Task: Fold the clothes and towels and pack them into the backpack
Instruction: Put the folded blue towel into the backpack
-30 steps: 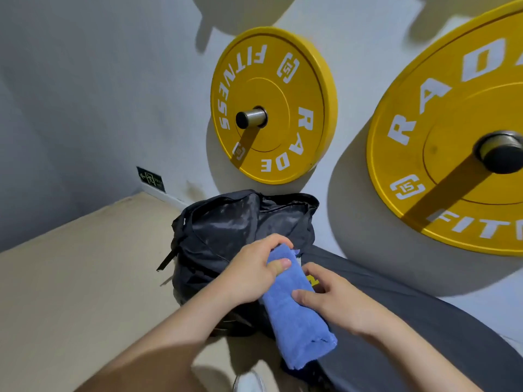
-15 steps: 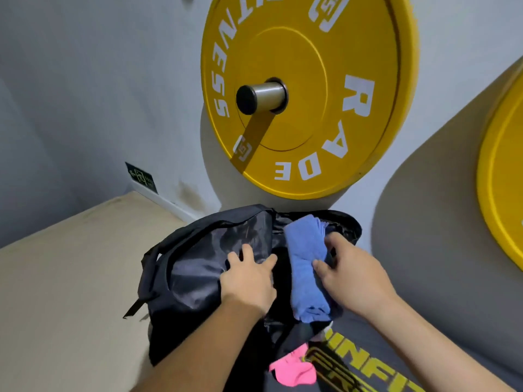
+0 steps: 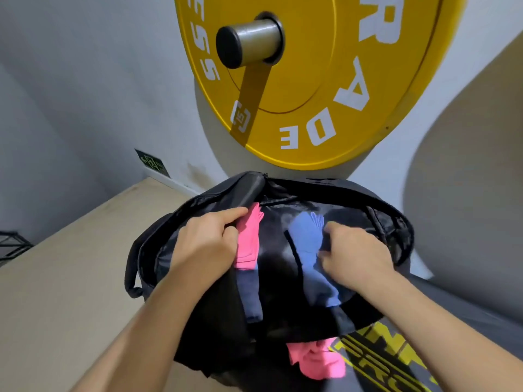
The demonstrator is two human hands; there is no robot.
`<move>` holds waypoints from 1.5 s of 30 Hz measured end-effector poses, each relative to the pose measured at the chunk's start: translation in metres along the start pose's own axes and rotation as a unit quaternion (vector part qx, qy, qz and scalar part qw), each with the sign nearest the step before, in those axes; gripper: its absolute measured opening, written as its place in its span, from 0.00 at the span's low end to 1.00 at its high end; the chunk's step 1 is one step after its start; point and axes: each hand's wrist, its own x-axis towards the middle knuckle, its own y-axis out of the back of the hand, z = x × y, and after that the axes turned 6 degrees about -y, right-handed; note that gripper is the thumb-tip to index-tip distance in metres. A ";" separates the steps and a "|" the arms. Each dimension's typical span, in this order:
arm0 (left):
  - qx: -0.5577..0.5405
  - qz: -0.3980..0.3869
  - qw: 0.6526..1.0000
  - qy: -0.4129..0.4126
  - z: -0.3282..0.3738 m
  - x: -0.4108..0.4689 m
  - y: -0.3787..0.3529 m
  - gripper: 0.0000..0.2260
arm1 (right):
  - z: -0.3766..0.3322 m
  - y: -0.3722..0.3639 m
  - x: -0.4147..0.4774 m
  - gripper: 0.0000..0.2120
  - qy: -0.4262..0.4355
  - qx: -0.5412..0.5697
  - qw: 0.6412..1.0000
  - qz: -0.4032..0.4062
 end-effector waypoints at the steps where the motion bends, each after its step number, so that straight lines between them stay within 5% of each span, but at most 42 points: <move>1: -0.011 0.005 1.000 0.010 -0.001 0.000 -0.002 0.21 | -0.008 0.003 0.006 0.08 -0.016 0.084 0.996 -0.020; 3: -0.029 0.016 0.999 0.024 -0.002 0.000 -0.004 0.22 | -0.026 0.006 0.019 0.10 -0.045 0.310 0.948 -0.063; 5: -0.047 0.024 0.998 0.037 -0.002 -0.001 -0.006 0.22 | -0.048 0.003 0.025 0.10 -0.068 0.504 0.854 -0.111; 7: -0.054 0.036 0.997 0.049 -0.003 -0.001 -0.004 0.23 | -0.068 -0.011 0.024 0.09 -0.074 0.567 0.808 -0.144; 11: -0.037 0.061 0.997 0.029 -0.002 0.000 -0.001 0.22 | -0.085 -0.068 0.008 0.09 0.004 0.367 0.924 -0.103; 13: -0.009 0.070 0.997 0.011 -0.001 0.001 -0.001 0.21 | -0.088 -0.073 -0.001 0.10 0.049 0.282 0.955 -0.082; 18: 0.028 0.094 0.995 -0.016 -0.001 0.000 0.001 0.20 | -0.081 -0.060 -0.004 0.14 0.108 0.377 0.900 -0.189; 21: 0.030 0.081 0.994 -0.063 -0.001 -0.003 -0.013 0.19 | -0.080 -0.074 -0.013 0.11 0.115 0.302 0.933 -0.160; 27: 0.012 -0.034 0.996 -0.078 -0.009 -0.004 -0.042 0.20 | -0.051 -0.044 -0.011 0.09 0.120 0.255 0.944 -0.173; 32: 0.103 -0.157 0.975 -0.122 -0.005 -0.010 -0.037 0.37 | 0.001 0.008 -0.021 0.11 0.106 0.105 0.989 0.007; 35: 0.161 -0.253 0.943 -0.145 0.001 -0.016 -0.033 0.50 | 0.026 0.023 -0.035 0.19 0.139 -0.093 0.981 -0.096; 37: 0.171 -0.286 0.930 -0.154 0.000 -0.020 -0.039 0.55 | 0.034 0.012 -0.043 0.15 0.168 -0.183 0.962 -0.115; 42: 0.214 -0.236 0.933 -0.170 0.006 -0.029 -0.072 0.55 | 0.045 -0.006 -0.053 0.13 0.252 -0.104 0.956 0.110; 45: 0.201 -0.314 0.913 -0.167 0.022 -0.027 -0.059 0.50 | 0.038 0.002 -0.064 0.10 0.272 -0.039 0.943 0.187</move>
